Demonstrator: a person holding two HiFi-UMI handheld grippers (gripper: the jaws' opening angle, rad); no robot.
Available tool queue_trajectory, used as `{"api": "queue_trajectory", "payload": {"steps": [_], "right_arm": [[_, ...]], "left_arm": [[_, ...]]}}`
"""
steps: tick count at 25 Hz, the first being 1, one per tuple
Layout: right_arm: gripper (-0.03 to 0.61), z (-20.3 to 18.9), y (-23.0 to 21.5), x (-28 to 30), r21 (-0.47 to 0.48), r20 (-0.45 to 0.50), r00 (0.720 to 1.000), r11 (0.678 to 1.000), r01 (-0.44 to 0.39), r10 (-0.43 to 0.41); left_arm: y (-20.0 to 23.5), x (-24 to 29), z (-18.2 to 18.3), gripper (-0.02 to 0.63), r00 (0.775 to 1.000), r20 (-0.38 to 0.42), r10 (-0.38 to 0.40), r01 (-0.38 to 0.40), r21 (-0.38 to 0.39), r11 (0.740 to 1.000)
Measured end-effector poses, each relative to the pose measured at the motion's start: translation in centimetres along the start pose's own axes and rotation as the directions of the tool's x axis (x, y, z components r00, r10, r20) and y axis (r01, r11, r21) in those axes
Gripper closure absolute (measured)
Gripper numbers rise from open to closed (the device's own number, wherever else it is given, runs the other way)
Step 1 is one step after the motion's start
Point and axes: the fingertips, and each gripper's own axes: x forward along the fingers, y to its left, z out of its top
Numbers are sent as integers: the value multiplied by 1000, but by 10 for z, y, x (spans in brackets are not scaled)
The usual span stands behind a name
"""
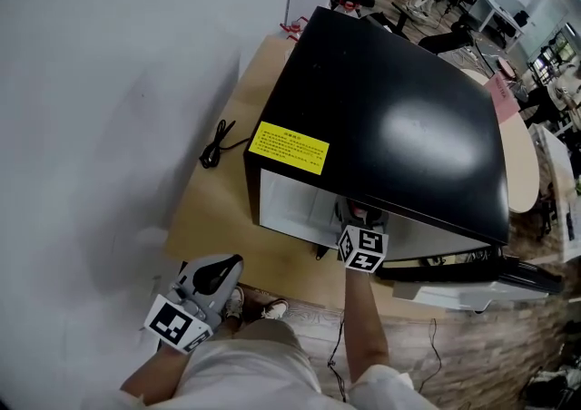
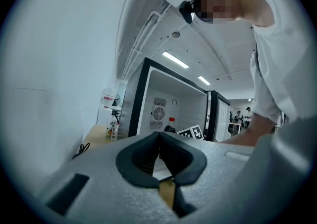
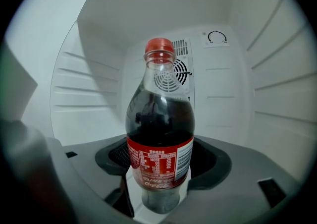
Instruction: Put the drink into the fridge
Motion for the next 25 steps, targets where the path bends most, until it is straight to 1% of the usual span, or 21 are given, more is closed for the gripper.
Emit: {"api": "queue_trajectory", "payload": {"steps": [2, 5, 13, 18, 21, 25], "right_arm": [[276, -2, 0, -1, 6, -11, 1000, 1000, -1, 1], [230, -1, 3, -2, 13, -19, 1000, 1000, -20, 20], [195, 0, 9, -14, 7, -54, 998, 999, -32, 33], [176, -4, 9, -23, -8, -86, 996, 1000, -19, 18], [163, -8, 6, -28, 8, -102, 995, 1000, -11, 12], [163, -10, 7, -46, 13, -107, 994, 1000, -1, 2]], "left_arm": [[-1, 1, 0, 601, 1000, 3, -10, 10, -2, 1000], [-1, 1, 1, 600, 1000, 10, -22, 22, -2, 1000], [-6, 5, 3, 600, 998, 27, -62, 63, -12, 998], [-12, 9, 3, 601, 994, 34, -100, 100, -16, 995], [-15, 11, 4, 600, 992, 39, -123, 123, -15, 992], [-21, 12, 4, 600, 987, 45, -153, 154, -16, 988]]}}
